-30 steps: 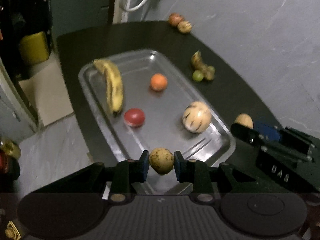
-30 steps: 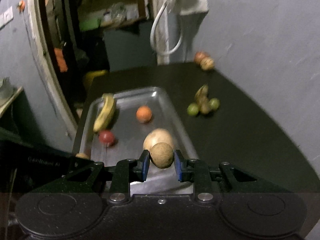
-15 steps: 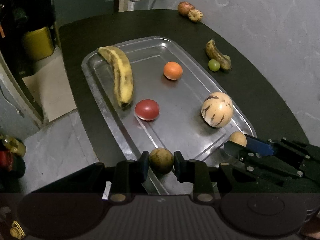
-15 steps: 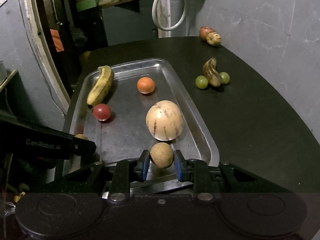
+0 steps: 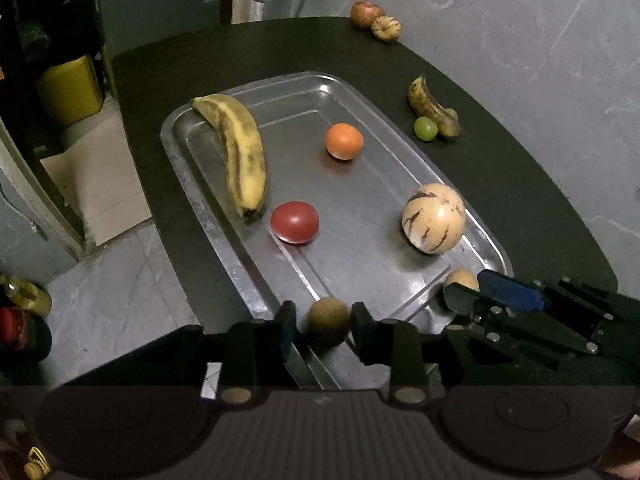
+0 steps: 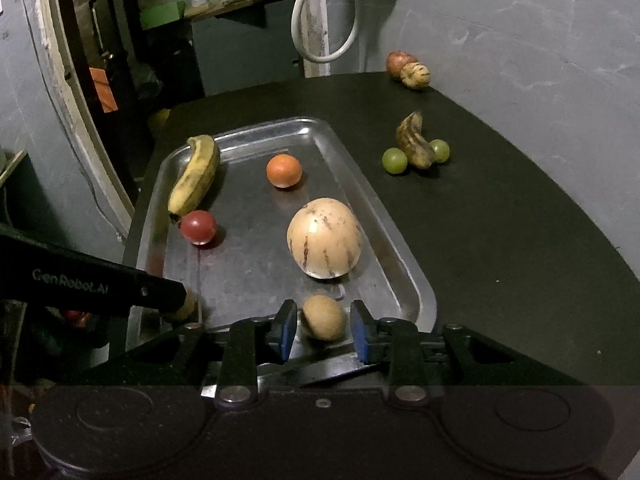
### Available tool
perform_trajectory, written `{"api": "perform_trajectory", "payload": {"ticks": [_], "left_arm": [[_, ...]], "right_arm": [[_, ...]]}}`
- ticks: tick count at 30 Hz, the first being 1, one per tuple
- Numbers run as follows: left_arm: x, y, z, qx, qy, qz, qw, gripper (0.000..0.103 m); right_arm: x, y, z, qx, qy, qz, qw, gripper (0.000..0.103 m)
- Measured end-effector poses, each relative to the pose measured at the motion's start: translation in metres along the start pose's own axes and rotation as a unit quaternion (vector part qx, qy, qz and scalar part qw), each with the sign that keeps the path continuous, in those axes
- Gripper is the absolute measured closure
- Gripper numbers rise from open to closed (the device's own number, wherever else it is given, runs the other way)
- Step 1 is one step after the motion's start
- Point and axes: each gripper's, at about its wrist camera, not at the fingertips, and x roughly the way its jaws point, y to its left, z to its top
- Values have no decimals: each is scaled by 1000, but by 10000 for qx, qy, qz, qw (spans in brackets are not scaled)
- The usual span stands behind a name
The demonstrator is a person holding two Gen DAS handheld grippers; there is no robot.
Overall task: Organize fruits
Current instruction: 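Lower the tan fruit onto the tray and open the left tool, then move both tools toward the striped melon and small banana by the wall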
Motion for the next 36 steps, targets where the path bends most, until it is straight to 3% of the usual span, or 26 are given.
{"api": "perform_trajectory", "payload": {"ticks": [4, 6, 10, 15, 22, 26, 29, 36], "left_arm": [[-9, 4, -1, -137, -11, -38, 9999, 60], [-16, 7, -2, -226, -54, -64, 9997, 55], [-35, 10, -9, -392, -175, 34, 9991, 22], [-58, 9, -22, -431, -240, 246, 9985, 5], [-81, -4, -46, -333, -170, 500, 9980, 1], [-91, -17, -57, -124, -107, 764, 9969, 1], [-100, -30, -63, 187, -29, 941, 9954, 1], [-120, -51, -75, 787, 94, 1124, 9905, 1]], "right_arm": [[-17, -9, -2, 176, -130, -71, 9997, 56], [-29, -14, -5, 301, -191, -96, 9993, 46], [-58, -26, -13, 591, -337, -79, 9977, 25], [-92, -39, -29, 857, -395, 25, 9955, 3], [-128, -44, -45, 847, -469, 76, 9953, 1], [-138, -49, -55, 948, -275, -92, 9951, 1], [-140, -59, -67, 1261, 81, -156, 9919, 1], [-165, -85, -102, 2063, 258, -275, 9778, 1]]}}
